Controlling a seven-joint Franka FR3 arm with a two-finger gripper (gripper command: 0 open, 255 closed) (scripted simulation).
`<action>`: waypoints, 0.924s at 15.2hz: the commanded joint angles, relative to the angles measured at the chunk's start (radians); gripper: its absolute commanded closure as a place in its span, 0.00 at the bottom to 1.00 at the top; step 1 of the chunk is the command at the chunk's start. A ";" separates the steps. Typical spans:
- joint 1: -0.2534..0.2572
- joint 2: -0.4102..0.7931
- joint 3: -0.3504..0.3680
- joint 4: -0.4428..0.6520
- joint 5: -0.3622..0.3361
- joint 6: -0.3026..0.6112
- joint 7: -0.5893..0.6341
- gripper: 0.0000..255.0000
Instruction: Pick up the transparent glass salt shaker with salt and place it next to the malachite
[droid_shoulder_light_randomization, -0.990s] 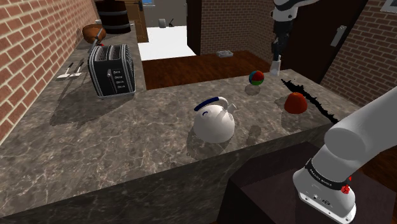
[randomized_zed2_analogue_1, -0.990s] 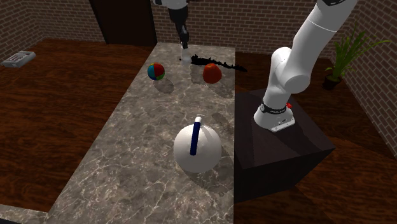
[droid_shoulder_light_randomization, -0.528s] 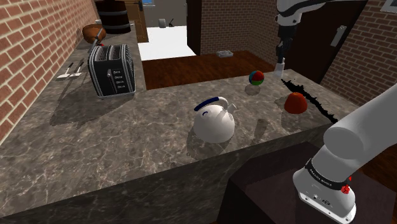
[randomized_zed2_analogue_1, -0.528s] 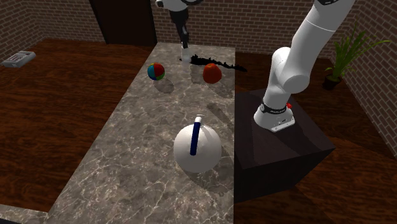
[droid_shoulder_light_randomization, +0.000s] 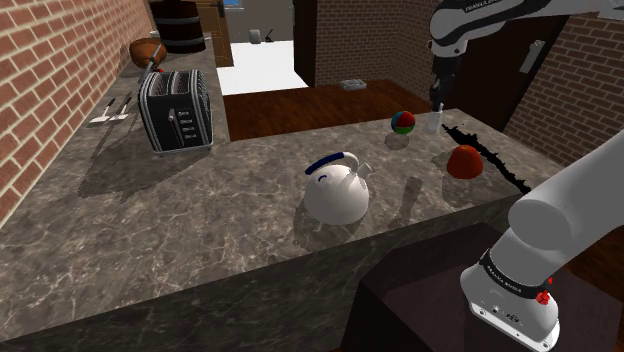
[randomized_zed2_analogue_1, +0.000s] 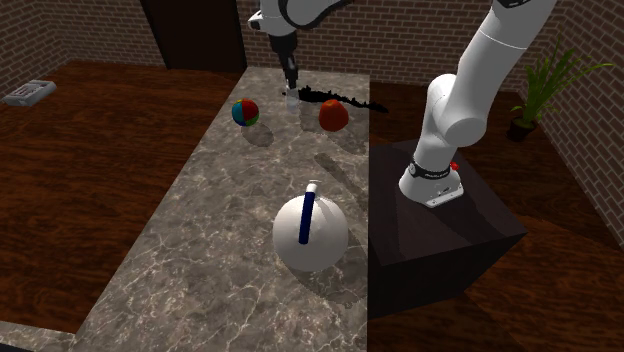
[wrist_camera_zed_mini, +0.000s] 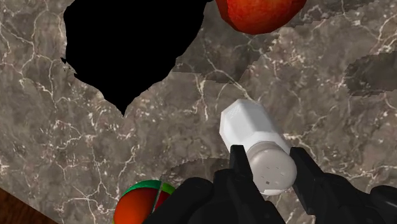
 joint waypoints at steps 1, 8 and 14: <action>0.000 0.007 -0.001 -0.019 -0.001 0.027 0.004 1.00; -0.002 0.034 -0.005 -0.087 -0.005 0.121 0.015 1.00; -0.004 0.067 -0.009 -0.137 -0.008 0.203 0.024 1.00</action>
